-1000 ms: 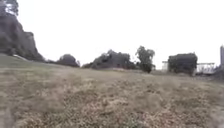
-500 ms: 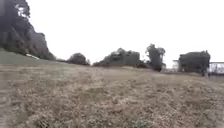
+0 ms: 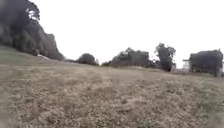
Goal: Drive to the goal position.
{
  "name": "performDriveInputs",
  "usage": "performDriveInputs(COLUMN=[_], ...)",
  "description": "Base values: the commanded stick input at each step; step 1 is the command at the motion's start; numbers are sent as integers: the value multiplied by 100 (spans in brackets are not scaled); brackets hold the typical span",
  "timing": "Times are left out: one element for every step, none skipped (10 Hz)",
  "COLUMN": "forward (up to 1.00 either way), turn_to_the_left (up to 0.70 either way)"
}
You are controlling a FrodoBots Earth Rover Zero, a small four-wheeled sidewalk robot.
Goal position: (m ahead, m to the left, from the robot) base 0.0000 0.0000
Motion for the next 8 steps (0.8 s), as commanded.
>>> performDriveInputs(forward=[0, 0, 2, 4, 0, 0, 0, 0], turn_to_the_left=[70, 70, 70, 70, 70, 70, 70, 70])
